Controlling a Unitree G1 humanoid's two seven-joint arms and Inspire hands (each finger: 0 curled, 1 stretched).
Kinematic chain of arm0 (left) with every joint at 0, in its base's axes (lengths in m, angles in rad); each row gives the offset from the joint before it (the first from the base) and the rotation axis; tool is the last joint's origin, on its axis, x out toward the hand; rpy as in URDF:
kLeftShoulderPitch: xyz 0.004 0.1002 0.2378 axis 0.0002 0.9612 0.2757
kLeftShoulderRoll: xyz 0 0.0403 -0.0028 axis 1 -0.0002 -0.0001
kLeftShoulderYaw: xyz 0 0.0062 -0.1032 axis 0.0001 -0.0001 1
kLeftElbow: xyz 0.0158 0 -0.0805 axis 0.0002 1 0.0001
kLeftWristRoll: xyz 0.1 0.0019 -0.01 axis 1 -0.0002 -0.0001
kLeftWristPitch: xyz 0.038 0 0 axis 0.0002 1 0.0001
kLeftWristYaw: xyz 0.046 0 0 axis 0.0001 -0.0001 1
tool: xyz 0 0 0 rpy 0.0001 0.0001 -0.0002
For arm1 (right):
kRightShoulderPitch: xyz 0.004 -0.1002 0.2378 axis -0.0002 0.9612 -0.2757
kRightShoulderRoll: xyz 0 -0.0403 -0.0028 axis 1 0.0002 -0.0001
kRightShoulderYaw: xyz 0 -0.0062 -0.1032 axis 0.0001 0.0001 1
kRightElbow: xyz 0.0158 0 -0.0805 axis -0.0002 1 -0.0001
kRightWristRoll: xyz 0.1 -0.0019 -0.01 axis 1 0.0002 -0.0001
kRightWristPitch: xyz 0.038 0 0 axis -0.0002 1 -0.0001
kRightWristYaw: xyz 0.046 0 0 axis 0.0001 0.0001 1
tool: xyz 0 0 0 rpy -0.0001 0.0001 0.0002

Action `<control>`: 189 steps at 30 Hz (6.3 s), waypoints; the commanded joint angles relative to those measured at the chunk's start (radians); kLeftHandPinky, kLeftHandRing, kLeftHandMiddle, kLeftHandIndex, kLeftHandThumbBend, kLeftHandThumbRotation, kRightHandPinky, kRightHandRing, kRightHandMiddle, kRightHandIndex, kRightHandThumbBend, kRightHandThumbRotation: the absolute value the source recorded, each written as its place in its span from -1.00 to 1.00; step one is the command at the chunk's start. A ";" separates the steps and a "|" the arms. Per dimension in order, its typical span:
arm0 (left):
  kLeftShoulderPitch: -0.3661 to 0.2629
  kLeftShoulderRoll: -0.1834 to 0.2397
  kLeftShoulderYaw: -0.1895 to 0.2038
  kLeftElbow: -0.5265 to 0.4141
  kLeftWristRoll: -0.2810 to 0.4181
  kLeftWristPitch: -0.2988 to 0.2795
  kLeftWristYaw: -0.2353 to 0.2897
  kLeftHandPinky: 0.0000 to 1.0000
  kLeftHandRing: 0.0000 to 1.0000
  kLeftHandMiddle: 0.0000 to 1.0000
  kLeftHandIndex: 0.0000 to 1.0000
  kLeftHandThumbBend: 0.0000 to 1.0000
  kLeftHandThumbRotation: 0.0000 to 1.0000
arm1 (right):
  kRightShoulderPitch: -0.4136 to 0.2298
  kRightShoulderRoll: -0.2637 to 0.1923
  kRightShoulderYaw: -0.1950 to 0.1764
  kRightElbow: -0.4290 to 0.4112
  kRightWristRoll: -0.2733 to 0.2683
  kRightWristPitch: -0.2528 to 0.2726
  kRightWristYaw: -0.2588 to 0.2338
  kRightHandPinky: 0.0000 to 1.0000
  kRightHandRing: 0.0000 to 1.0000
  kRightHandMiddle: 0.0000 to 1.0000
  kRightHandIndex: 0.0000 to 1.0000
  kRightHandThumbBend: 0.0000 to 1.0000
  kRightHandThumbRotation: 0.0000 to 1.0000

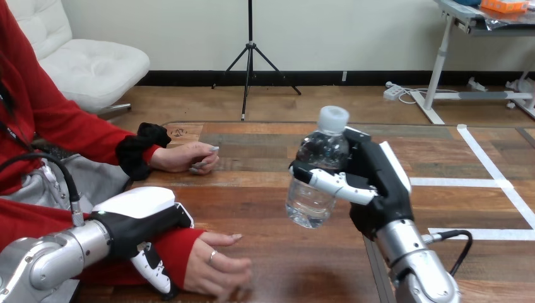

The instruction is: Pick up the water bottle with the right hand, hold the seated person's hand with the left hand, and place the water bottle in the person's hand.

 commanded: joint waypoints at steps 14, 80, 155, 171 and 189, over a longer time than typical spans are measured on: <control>-0.075 -0.008 0.130 -0.257 -0.130 0.036 -0.023 -0.44 -0.31 -0.17 -0.13 0.82 -1.00 | -0.237 0.065 0.017 0.206 -0.064 -0.137 -0.045 -0.16 -0.11 -0.06 -0.10 0.67 -1.00; -0.271 -0.089 0.086 -0.086 -0.056 -0.035 0.006 -0.32 -0.22 -0.08 -0.06 0.78 -1.00 | -0.086 0.281 0.242 0.015 -0.208 -0.033 -0.460 -0.14 -0.07 -0.03 -0.11 0.64 -1.00; -0.305 -0.130 0.069 0.034 0.013 -0.091 0.048 -0.40 -0.27 -0.12 -0.05 0.38 -1.00 | 0.093 0.227 0.498 -0.325 -0.193 0.052 -0.574 -0.23 -0.13 -0.06 -0.10 0.64 -1.00; -0.294 -0.127 0.077 0.032 -0.017 -0.099 0.040 -0.40 -0.27 -0.12 -0.08 0.80 -1.00 | 0.080 0.216 0.483 -0.308 -0.181 0.041 -0.560 -0.23 -0.12 -0.04 -0.09 0.62 -1.00; -0.285 -0.112 0.071 0.038 0.007 -0.118 0.076 0.02 0.10 0.20 0.28 0.92 -0.96 | 0.078 0.199 0.476 -0.291 -0.195 0.024 -0.557 -0.07 0.06 0.14 0.11 0.74 -0.99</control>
